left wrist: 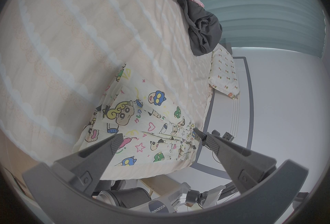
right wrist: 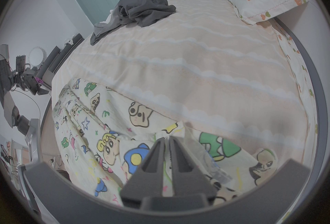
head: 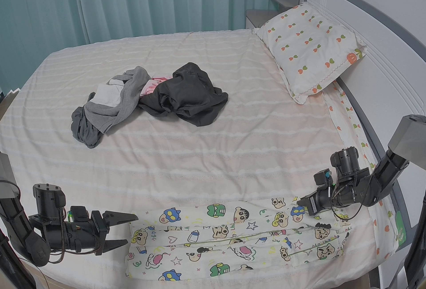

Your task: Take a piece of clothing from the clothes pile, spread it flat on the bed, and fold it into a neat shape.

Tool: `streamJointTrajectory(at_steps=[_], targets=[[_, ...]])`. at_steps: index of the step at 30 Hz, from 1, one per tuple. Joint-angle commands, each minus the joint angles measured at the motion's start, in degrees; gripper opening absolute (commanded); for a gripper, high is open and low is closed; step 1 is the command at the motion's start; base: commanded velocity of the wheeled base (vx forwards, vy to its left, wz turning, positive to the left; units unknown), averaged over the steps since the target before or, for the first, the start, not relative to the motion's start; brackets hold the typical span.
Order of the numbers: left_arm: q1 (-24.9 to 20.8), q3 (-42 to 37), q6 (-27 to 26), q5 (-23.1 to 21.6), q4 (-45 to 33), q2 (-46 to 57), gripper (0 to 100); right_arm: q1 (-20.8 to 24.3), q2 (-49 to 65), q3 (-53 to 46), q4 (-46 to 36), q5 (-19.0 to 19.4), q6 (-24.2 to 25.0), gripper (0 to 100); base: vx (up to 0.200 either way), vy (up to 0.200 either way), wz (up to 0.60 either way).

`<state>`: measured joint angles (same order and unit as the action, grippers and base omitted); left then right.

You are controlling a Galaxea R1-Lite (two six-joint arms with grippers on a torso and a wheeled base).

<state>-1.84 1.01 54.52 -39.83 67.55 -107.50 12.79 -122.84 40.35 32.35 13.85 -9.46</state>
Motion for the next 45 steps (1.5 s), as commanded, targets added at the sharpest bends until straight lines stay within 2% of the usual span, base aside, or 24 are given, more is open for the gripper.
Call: streamJointTrajectory(at_steps=[1, 16, 22, 26, 30, 31, 45], targets=[[0.0, -0.7, 0.0, -0.1, 0.0, -0.1, 100, 0.8, 0.8, -0.4, 0.0, 0.0, 0.1, 0, 0.000, 0.000, 0.00], [0.0, -0.7, 0.0, -0.1, 0.0, -0.1, 100, 2.5, 4.2, -1.2, 0.5, 0.0, 0.1, 0, 0.000, 0.000, 0.00], [0.0, -0.7, 0.0, 0.0, 0.0, 0.0, 100, 4.2, 3.8, -2.5, 4.0, -0.4, 0.1, 0, 0.000, 0.000, 0.00], [0.0, -0.7, 0.0, 0.0, 0.0, 0.0, 100, 3.6, 2.1, -2.7, 3.9, -4.6, 0.1, 0, 0.000, 0.000, 0.00], [0.0, -0.7, 0.0, 0.0, 0.0, 0.0, 100, 3.0, 1.5, -2.7, 4.0, -5.9, 0.2, 0, 0.000, 0.000, 0.00], [0.0, -0.7, 0.0, 0.0, 0.0, 0.0, 100, 2.9, 1.4, -2.6, 4.0, -5.9, 0.2, 100, 0.000, 0.000, 0.00], [0.0, -0.7, 0.0, 0.0, 0.0, -0.1, 100, 3.4, -0.4, -2.5, 4.0, -6.0, 0.2, 100, 0.000, 0.000, 0.00]])
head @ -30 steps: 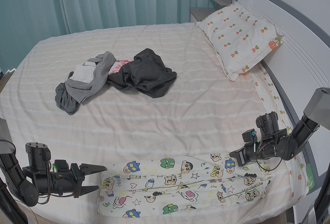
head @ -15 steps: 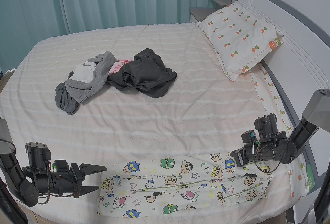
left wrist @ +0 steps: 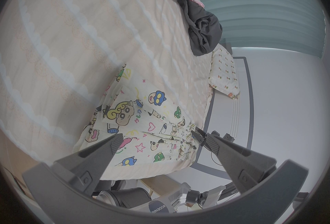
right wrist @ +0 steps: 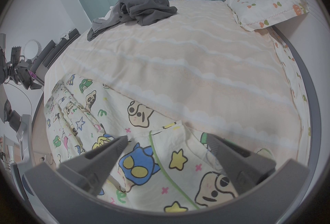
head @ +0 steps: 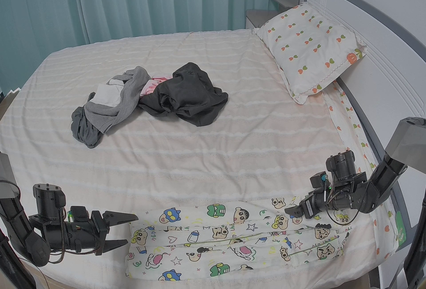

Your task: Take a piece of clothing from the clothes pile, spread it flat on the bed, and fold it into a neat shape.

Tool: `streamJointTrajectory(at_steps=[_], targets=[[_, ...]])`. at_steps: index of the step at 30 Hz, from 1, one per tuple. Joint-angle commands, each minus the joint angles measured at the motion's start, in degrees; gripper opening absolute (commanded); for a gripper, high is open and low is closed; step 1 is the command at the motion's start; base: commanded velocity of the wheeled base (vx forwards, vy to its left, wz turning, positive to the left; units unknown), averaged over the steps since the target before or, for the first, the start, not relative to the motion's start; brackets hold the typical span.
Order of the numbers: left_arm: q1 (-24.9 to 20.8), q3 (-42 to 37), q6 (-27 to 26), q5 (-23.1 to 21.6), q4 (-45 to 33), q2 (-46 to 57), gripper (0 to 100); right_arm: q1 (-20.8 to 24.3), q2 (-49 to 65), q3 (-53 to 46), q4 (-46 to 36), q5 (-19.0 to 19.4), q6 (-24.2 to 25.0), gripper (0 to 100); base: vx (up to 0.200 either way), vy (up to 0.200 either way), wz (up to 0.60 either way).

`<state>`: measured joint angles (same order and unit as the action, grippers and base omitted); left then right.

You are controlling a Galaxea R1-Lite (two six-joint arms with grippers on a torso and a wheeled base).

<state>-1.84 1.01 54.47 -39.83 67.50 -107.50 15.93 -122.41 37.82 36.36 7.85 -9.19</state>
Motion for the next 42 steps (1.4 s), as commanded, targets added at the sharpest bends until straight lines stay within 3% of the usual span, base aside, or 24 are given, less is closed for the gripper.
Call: streamJointTrajectory(at_steps=[1, 19, 26, 36, 37, 42], targets=[[0.0, -0.7, 0.0, 0.0, 0.1, -0.1, 100, 0.2, -0.9, 0.1, 0.0, 0.0, 0.0, 0, 0.000, 0.000, 0.00], [0.0, -0.7, 0.0, 0.0, 0.1, -0.1, 100, 1.5, 2.2, -1.0, 0.4, -0.1, 1.6, 0, 0.000, 0.000, 0.00], [0.0, -0.7, 0.0, 0.0, 0.1, -0.1, 100, 3.8, 1.6, -2.7, 6.5, -0.6, 2.6, 0, 0.000, 0.000, 0.00], [0.0, -0.7, 0.0, 0.0, 0.1, -0.1, 100, 4.3, -1.0, -2.3, 7.7, -0.5, 2.8, 0, 0.000, 0.000, 0.00], [0.0, -0.7, 0.0, 0.0, 0.1, -0.1, 100, 4.3, -1.0, -2.4, 8.6, -0.4, 3.0, 100, 0.000, 0.000, 0.00], [0.0, -0.7, 0.0, 0.0, 0.1, -0.1, 100, 4.6, 1.6, -4.7, 14.1, -0.6, 6.5, 100, 0.000, 0.000, 0.00]])
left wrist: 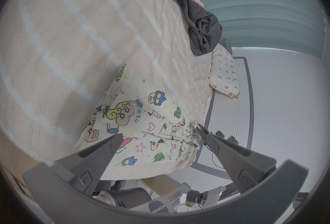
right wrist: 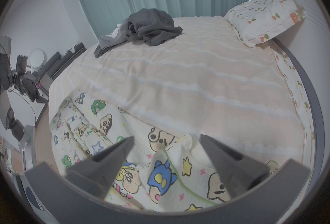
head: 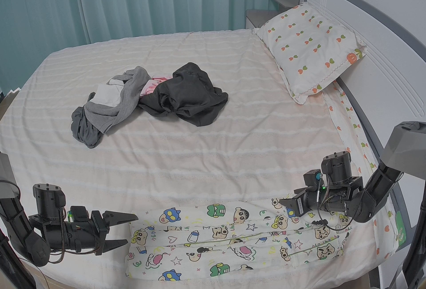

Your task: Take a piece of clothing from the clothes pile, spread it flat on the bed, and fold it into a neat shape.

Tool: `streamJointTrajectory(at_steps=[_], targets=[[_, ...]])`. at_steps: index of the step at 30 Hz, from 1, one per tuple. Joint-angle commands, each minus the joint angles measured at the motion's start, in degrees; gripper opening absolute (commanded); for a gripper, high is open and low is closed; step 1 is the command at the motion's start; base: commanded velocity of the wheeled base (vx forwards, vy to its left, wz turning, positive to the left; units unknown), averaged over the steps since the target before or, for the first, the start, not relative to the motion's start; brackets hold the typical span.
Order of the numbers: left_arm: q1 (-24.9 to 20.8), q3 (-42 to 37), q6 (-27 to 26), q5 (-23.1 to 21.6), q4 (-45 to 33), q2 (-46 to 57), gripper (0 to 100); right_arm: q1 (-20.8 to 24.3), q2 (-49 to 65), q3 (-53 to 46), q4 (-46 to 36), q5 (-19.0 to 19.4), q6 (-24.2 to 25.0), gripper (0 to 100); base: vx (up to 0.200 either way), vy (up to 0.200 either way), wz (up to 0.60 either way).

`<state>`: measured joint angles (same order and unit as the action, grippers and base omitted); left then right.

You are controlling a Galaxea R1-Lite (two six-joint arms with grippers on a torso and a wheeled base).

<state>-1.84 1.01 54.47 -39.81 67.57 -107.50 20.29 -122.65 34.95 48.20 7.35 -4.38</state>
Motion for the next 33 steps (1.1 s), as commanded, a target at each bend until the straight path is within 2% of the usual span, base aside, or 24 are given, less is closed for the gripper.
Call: streamJointTrajectory(at_steps=[1, 10, 15, 16, 17, 18, 21, 27, 33], targets=[[0.0, -0.7, 0.0, 0.0, 0.0, -0.1, 100, 0.3, 2.8, -2.3, 3.0, -0.1, 2.3, 100, 0.000, 0.000, 0.00], [-0.9, -0.7, -1.8, 0.0, -1.2, 1.3, 100, -4.6, 19.0, -14.6, 4.5, 1.8, 17.6, 100, 0.000, 0.000, 0.00], [-0.9, -0.7, -1.4, 0.0, -2.3, 1.5, 100, -6.7, 22.9, -22.8, 6.5, 8.4, 28.7, 100, 0.000, 0.000, 0.00], [-0.9, -0.7, -1.4, 0.0, -2.3, 1.5, 100, -6.7, 22.9, -22.8, 6.5, 8.4, 28.7, 100, 0.000, 0.000, 0.00], [-0.9, -0.7, -1.0, 0.1, -2.7, 1.7, 100, -6.7, 22.9, -25.5, 11.1, 10.1, 33.7, 100, 0.000, 0.000, 0.00], [-0.9, -0.7, -0.5, 0.0, -3.2, 2.0, 100, -6.7, 22.5, -26.9, 14.1, 11.4, 36.1, 100, 0.000, 0.000, 0.00], [-0.8, -0.7, 1.5, 0.0, -4.2, 3.8, 100, -6.9, 20.5, -30.1, 21.7, 13.7, 37.8, 100, 0.000, 0.000, 0.00], [-0.7, -0.7, 2.3, 0.1, -4.2, 4.0, 100, -6.0, 13.0, -33.8, 30.9, 14.1, 37.7, 100, -0.200, 0.000, 0.00], [-0.5, -0.7, 2.1, 0.4, -4.2, 4.0, 100, -6.5, 5.9, -35.0, 38.8, 14.8, 37.9, 100, 0.000, 0.000, 0.00]])
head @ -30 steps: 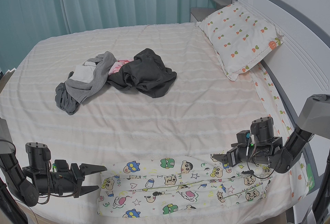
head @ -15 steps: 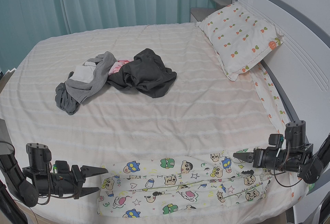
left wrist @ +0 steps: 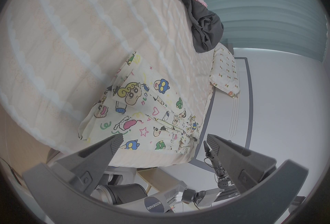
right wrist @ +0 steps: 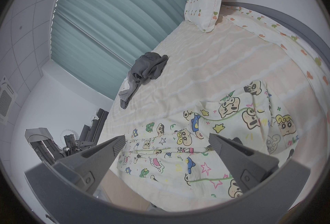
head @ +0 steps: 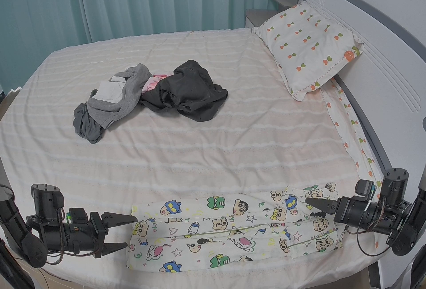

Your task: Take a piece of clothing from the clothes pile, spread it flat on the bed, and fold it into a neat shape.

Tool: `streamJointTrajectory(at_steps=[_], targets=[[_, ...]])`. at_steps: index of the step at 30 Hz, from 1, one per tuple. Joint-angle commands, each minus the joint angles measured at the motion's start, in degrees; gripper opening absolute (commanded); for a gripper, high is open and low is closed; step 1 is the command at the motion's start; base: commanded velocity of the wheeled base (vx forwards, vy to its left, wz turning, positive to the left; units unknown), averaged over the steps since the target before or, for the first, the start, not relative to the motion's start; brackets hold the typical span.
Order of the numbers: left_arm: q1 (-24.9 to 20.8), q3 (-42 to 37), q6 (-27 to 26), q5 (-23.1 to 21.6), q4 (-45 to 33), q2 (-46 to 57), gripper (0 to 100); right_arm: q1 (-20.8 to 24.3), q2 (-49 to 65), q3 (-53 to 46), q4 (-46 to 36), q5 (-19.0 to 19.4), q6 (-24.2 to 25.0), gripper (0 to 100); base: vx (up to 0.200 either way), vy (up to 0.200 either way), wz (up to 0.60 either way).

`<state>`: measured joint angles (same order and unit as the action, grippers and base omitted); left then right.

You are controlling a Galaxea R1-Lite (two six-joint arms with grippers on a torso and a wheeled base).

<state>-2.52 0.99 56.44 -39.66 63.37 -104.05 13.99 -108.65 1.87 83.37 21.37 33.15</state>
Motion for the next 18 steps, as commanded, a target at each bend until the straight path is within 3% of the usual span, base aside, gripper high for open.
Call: streamJointTrajectory(at_steps=[1, 12, 18], targets=[[0.0, -0.6, 0.2, 0.2, 0.0, 0.9, 100, -0.6, -10.1, -1.9, 6.1, 0.8, 0.3, 100, 0.000, 0.000, 0.00], [-0.1, -0.6, 0.3, -0.2, 0.1, 1.6, 100, -0.9, -10.2, -1.9, 6.5, 0.7, 0.6, 100, 0.000, 0.000, 0.00], [-0.1, -0.6, 0.2, -0.2, 0.1, 1.0, 100, -1.0, -9.8, -1.9, 6.5, 0.6, 0.5, 100, 0.000, 0.200, 0.00]])
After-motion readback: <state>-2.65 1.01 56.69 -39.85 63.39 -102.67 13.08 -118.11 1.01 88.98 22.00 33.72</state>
